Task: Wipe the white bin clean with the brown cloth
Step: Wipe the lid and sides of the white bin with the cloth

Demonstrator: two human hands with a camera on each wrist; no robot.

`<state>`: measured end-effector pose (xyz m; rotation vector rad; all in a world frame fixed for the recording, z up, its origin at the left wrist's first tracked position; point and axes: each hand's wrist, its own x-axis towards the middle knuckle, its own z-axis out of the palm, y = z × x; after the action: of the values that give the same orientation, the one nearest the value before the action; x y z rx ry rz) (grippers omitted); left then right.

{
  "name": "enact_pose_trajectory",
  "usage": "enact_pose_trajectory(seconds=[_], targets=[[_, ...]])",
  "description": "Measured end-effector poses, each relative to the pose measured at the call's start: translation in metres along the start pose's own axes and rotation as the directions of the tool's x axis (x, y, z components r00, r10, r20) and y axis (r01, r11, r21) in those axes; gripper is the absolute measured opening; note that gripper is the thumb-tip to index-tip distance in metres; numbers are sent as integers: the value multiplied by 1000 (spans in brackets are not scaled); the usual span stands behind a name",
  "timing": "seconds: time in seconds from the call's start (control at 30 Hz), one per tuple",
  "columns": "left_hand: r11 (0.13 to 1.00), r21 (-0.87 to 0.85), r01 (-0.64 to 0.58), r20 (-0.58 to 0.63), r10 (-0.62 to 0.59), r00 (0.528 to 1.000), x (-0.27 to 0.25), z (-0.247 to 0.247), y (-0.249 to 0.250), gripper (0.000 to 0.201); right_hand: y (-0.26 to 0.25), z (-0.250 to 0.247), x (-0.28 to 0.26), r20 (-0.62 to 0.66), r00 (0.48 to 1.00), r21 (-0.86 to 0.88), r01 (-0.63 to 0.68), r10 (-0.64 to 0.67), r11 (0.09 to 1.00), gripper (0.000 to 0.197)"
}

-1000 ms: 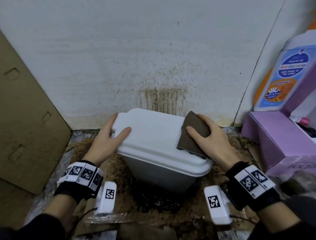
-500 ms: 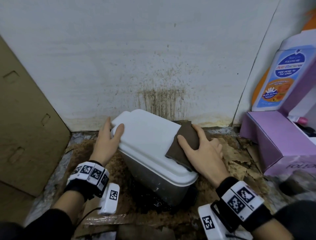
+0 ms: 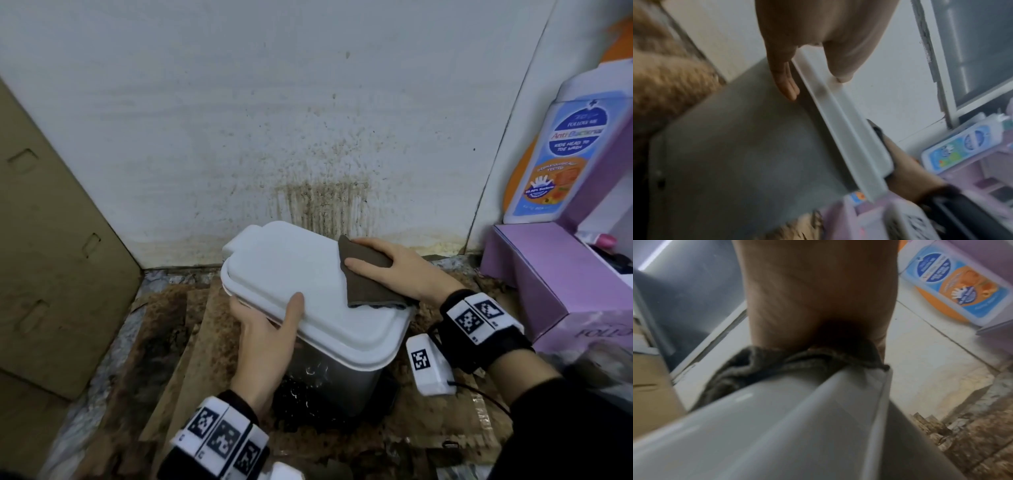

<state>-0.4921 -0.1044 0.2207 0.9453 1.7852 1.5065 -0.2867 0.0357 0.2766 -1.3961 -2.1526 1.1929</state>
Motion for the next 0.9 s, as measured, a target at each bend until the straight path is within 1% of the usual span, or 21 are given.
enact_pose_trajectory(seconds=[0.07, 0.23, 0.37, 0.43, 0.5, 0.6, 0.67, 0.77, 0.8, 0.9], targets=[[1000, -16, 14, 21, -13, 1000, -3, 5, 1, 92, 1, 0, 2, 10, 1000, 4, 9, -9, 1000, 67], [1000, -25, 7, -2, -8, 1000, -4, 9, 3, 93, 0, 2, -1, -7, 999, -16, 46, -46, 999, 68], [999, -47, -10, 37, 12, 999, -4, 4, 4, 92, 0, 6, -6, -32, 998, -6, 45, -45, 999, 69], [998, -67, -19, 77, 24, 997, 0, -1, 5, 89, -2, 10, -12, -73, 997, 18, 41, -39, 999, 70], [998, -65, -23, 126, 31, 992, 9, -8, 7, 84, -4, 19, -21, -142, 990, 51, 23, -16, 998, 70], [999, -15, -38, 220, 40, 975, 28, -19, 14, 85, -5, 38, -39, -286, 957, 71, -35, 54, 997, 79], [1000, 11, -8, 297, 4, 955, 41, -24, 19, 82, -9, 52, -51, -342, 934, 73, -84, 104, 994, 85], [998, 59, -29, 382, 4, 924, 60, -28, 24, 60, -18, 70, -68, -401, 900, 78, -149, 168, 986, 85], [996, 78, -37, 407, 2, 914, 65, -28, 25, 57, -21, 75, -72, -417, 891, 83, -162, 182, 983, 84], [993, 115, -40, 476, -20, 879, 78, -29, 26, 62, -24, 87, -79, -433, 874, 121, -185, 219, 975, 79]])
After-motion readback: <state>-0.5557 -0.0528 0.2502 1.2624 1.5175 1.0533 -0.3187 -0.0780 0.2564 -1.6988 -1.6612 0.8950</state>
